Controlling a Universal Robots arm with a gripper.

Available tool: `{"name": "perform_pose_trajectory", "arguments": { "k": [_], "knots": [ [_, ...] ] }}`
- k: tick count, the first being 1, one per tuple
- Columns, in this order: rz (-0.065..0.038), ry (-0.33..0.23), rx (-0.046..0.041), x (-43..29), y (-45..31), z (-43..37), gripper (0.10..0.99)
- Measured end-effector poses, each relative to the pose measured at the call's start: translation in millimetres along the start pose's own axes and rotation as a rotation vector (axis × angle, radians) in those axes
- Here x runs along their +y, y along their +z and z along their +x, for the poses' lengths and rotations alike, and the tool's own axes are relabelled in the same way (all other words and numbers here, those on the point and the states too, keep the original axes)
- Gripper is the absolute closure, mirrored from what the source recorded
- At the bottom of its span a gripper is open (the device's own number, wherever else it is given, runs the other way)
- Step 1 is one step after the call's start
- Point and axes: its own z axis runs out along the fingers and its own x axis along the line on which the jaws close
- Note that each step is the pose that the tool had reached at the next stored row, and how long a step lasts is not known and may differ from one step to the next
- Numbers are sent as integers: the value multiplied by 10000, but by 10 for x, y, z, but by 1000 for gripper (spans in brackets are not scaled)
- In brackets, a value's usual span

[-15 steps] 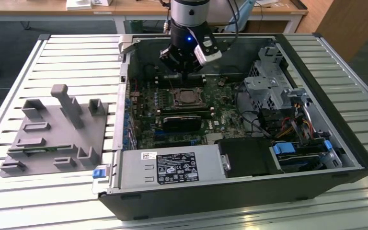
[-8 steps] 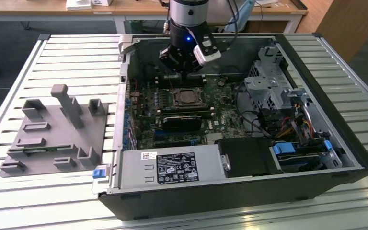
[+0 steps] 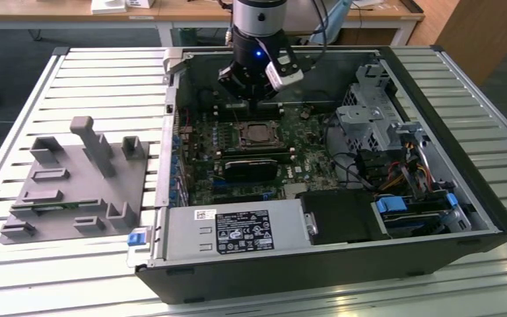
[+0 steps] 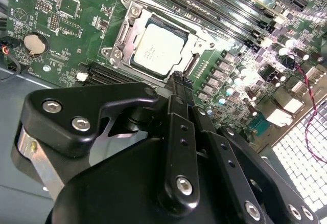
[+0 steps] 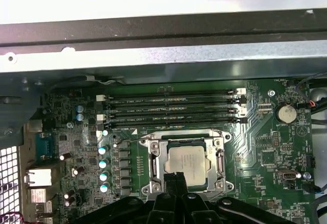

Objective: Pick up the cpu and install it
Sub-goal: 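Install the first cpu locking lever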

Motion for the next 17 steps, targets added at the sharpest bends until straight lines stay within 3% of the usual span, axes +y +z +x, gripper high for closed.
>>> {"name": "perform_pose_trajectory", "arguments": {
  "k": [17],
  "knots": [
    [-1,0,-2,-7,0,98,980]
  ]
}}
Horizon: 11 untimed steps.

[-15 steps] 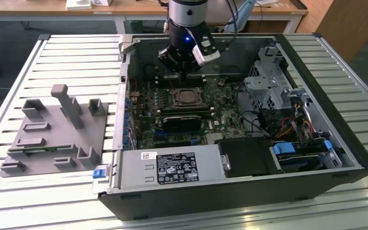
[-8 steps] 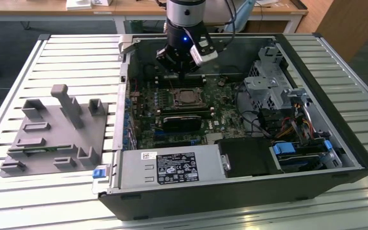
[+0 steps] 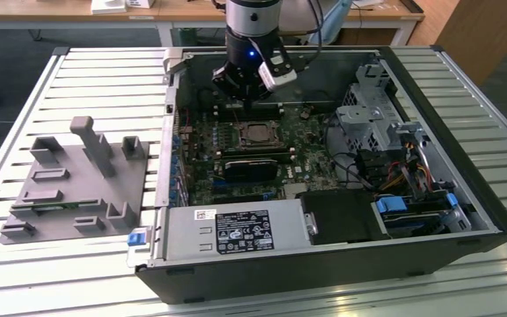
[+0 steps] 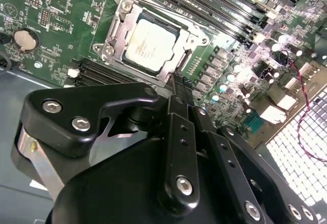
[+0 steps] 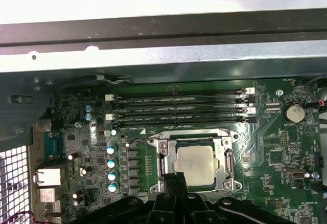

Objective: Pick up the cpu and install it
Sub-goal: 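Install the first cpu locking lever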

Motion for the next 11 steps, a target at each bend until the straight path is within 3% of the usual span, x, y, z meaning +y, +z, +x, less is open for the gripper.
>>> {"name": "perform_pose_trajectory", "arguments": {
  "k": [11],
  "knots": [
    [1,0,0,-9,0,125,980]
  ]
}}
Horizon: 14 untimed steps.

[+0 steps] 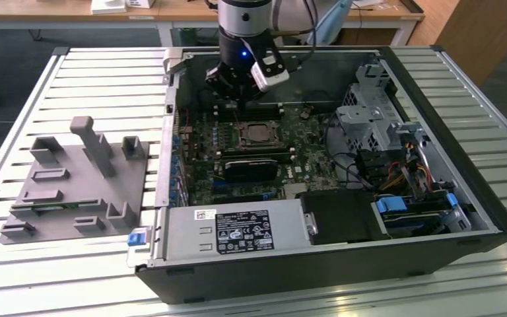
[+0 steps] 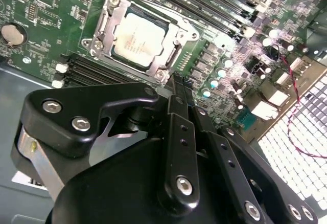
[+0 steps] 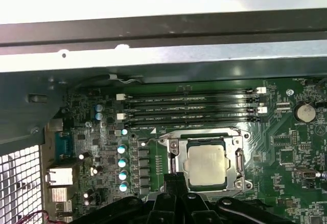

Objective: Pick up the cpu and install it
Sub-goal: 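Install the first cpu locking lever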

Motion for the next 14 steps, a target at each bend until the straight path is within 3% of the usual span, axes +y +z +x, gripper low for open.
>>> {"name": "perform_pose_trajectory", "arguments": {
  "k": [14],
  "knots": [
    [-1,0,0,-9,2,139,980]
  ]
}}
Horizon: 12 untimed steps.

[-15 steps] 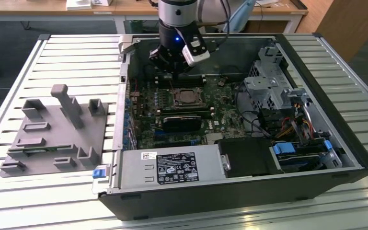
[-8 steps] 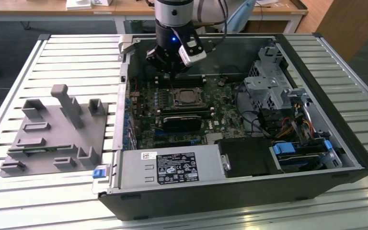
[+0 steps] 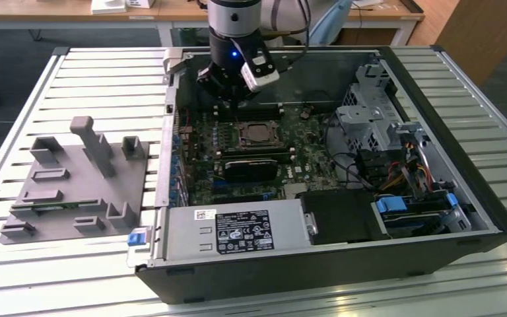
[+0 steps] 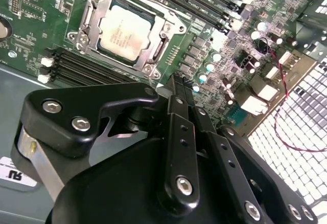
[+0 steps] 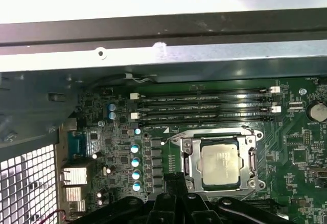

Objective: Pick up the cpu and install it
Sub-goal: 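Install the first cpu locking lever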

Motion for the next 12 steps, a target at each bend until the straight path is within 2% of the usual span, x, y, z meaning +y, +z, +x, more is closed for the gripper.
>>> {"name": "perform_pose_trajectory", "arguments": {
  "k": [12],
  "knots": [
    [-1,-1,-1,-9,1,134,980]
  ]
}}
